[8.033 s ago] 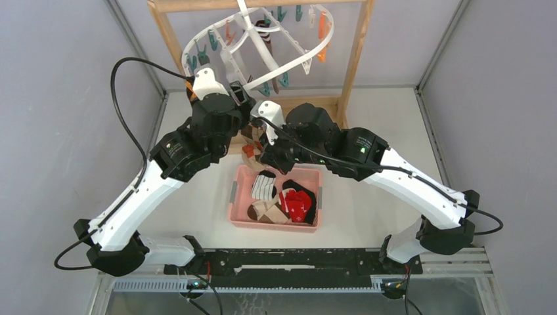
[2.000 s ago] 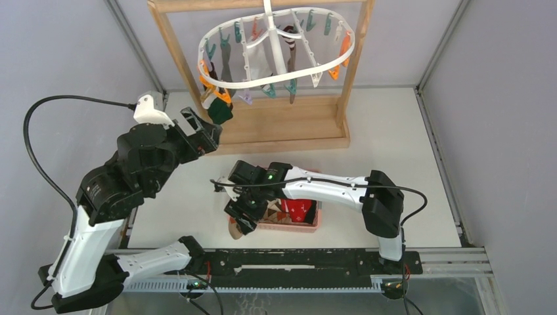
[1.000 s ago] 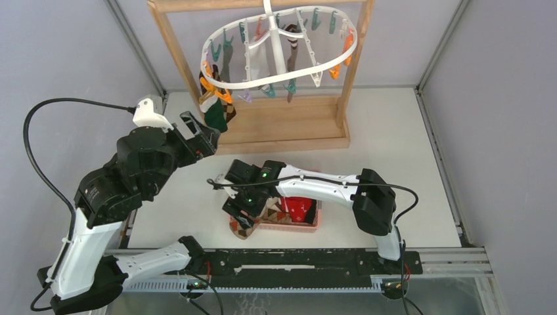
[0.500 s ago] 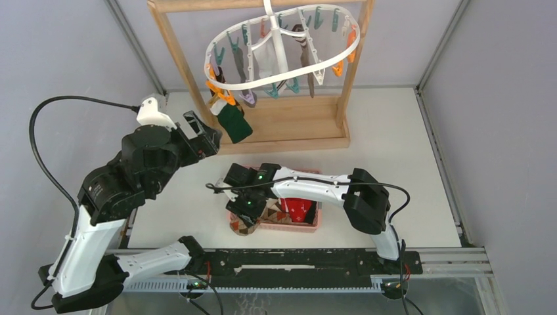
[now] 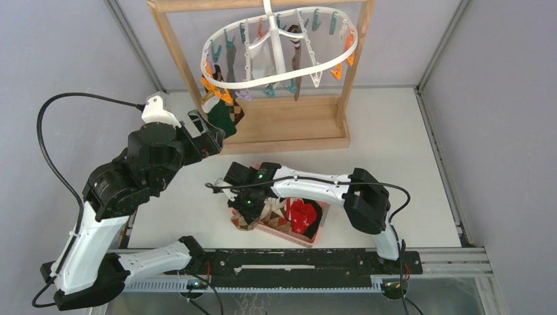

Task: Remove the socks clipped to the hanger
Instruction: Place the sock in the bin.

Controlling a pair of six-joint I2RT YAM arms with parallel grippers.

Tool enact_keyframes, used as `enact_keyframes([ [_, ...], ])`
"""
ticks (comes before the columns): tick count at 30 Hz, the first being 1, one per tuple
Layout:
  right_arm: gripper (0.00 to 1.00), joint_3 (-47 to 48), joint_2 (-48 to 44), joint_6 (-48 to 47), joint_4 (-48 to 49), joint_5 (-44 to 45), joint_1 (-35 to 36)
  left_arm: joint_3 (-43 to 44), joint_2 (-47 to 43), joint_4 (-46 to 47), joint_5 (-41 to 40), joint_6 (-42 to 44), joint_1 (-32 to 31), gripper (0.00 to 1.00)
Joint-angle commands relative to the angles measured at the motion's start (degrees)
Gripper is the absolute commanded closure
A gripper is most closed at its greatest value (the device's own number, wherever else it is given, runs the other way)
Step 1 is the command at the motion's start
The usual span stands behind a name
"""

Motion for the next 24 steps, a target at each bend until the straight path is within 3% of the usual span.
enact_keyframes([
  [1, 0.92, 2.4, -3.8, 0.1, 0.1, -1.5, -0.6, -0.9, 0.0, 1.8, 0.2, -0.4, 0.4, 0.00],
  [6, 0.88, 3.0, -5.8, 0.0, 0.4, -3.3, -1.5, -1.2, 0.1, 2.2, 0.2, -0.4, 0.3, 0.00],
  [12, 0.91, 2.8, -7.9, 0.1, 0.7, -4.5, -2.6, -1.1, 0.5, 2.5, 0.4, -0.4, 0.4, 0.00],
  [20, 0.84, 1.2, -8.6, 0.1, 0.8, -7.1, -3.1, -1.2, 0.8, 3.0, 0.7, -0.4, 0.5, 0.00],
  [24, 0.75, 0.3, -8.4, 0.1, 0.4, -7.9, -3.1, -1.2, 0.9, 3.1, 0.8, -0.5, 0.5, 0.00],
])
